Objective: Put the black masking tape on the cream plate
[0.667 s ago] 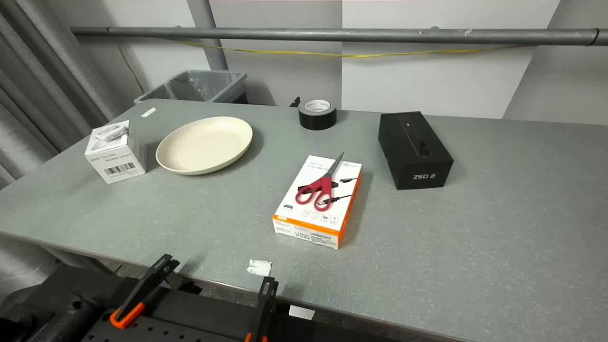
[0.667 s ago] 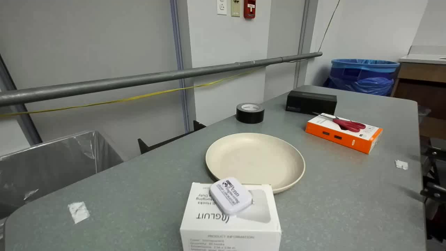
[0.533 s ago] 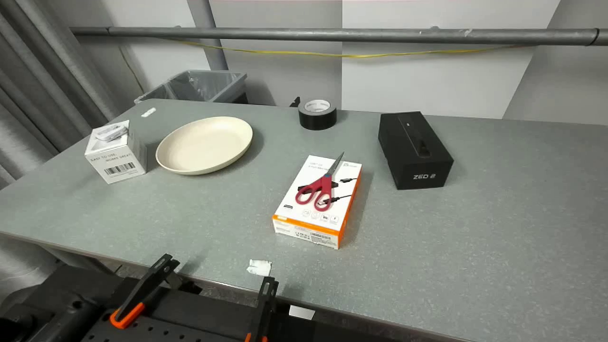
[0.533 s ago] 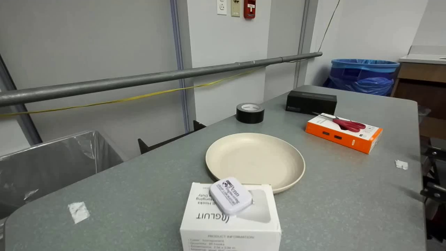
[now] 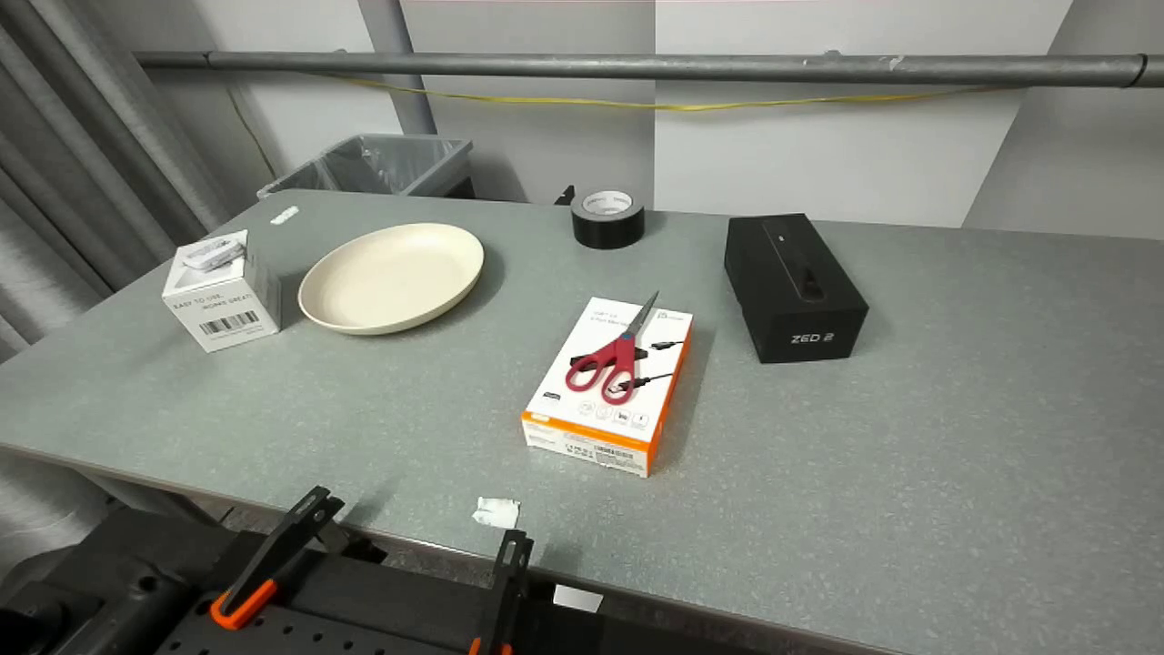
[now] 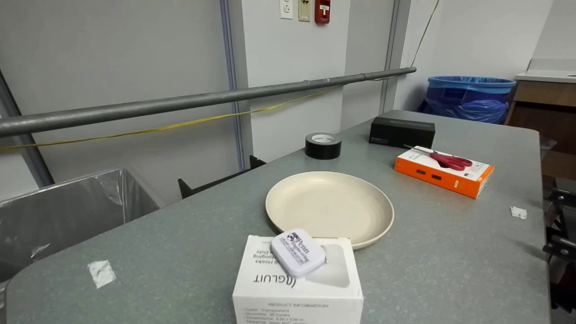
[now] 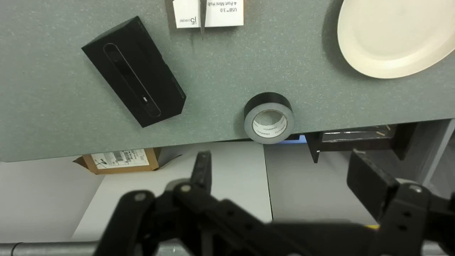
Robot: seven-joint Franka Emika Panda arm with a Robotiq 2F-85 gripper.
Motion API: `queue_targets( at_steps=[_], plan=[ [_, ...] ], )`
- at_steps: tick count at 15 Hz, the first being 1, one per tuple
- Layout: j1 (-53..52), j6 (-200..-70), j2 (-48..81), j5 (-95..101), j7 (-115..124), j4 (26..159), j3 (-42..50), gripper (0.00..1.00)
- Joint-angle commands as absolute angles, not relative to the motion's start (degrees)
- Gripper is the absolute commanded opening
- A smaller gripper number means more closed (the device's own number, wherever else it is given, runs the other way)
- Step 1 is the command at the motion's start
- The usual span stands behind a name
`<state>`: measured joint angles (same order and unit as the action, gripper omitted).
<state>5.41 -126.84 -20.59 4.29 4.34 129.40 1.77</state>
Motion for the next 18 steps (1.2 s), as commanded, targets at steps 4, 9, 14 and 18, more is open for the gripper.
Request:
queue_targets(
  at_steps=[4, 9, 14, 18],
  plan=[
    [2.6, -132.7, -7.6, 0.8, 4.7, 121.3, 0.9, 1.0],
    [1.9, -132.7, 8.0, 5.3, 8.7, 112.2, -0.3, 1.0],
    [1.5, -133.6, 12.4, 4.2, 7.1, 111.8, 0.6, 1.0],
    [1.4, -133.5, 15.3, 4.2, 7.1, 109.4, 0.8, 1.0]
  ],
)
